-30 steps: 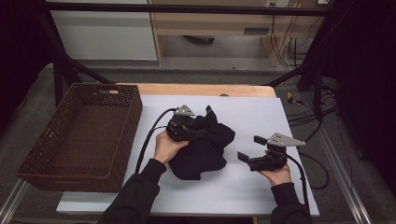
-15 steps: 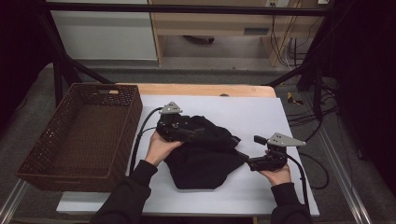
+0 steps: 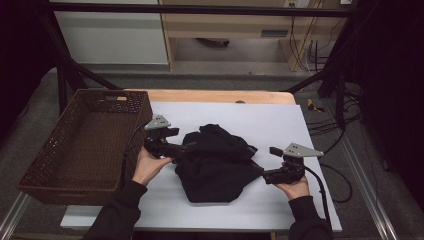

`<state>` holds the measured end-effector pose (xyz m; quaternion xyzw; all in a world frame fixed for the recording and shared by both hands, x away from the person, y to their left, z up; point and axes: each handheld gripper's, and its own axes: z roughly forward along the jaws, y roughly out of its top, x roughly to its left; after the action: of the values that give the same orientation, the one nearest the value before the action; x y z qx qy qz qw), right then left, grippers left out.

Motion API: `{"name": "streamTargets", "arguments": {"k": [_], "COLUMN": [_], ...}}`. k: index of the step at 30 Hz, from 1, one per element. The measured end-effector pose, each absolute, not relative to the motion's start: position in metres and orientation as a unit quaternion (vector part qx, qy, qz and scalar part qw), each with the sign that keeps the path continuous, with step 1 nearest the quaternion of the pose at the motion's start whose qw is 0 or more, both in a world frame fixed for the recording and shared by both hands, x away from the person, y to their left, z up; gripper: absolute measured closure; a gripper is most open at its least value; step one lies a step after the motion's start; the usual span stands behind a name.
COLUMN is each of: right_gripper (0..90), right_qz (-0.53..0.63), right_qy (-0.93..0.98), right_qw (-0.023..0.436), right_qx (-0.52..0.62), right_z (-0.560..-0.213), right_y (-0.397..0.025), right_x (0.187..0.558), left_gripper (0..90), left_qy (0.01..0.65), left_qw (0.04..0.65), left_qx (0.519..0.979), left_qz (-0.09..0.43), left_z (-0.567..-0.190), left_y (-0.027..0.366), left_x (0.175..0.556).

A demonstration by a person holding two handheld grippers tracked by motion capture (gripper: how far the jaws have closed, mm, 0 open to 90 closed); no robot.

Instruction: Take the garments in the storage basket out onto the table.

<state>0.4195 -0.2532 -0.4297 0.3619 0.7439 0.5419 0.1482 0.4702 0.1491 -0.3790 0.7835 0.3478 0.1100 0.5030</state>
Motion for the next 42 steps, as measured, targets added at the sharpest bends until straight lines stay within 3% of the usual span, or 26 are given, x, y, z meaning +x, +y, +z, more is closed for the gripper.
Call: {"name": "streamTargets", "arguments": {"k": [13, 26, 31, 42], "right_gripper": [0.9, 1.1, 1.5, 4.0], "right_qz": [0.529, 0.512, 0.499, 0.467], "right_qy": [0.755, 0.774, 0.788, 0.808], "right_qw": [0.135, 0.119, 0.109, 0.095], "right_qx": [0.362, 0.353, 0.345, 0.345], "right_z": [-0.435, -0.444, -0.45, -0.461], "right_y": [-0.241, -0.216, -0.203, -0.181], "right_x": [0.42, 0.42, 0.42, 0.424], "left_gripper": [7.6, 9.5, 14.9, 40.5], "left_qy": [0.366, 0.372, 0.371, 0.386], "left_qw": [0.483, 0.457, 0.451, 0.423], "left_qx": [0.785, 0.797, 0.799, 0.81], "left_qz": [0.129, 0.137, 0.143, 0.13], "left_z": [-0.4, -0.42, -0.426, -0.438], "left_y": [0.173, 0.173, 0.169, 0.166], "left_x": [0.447, 0.443, 0.445, 0.454]}}
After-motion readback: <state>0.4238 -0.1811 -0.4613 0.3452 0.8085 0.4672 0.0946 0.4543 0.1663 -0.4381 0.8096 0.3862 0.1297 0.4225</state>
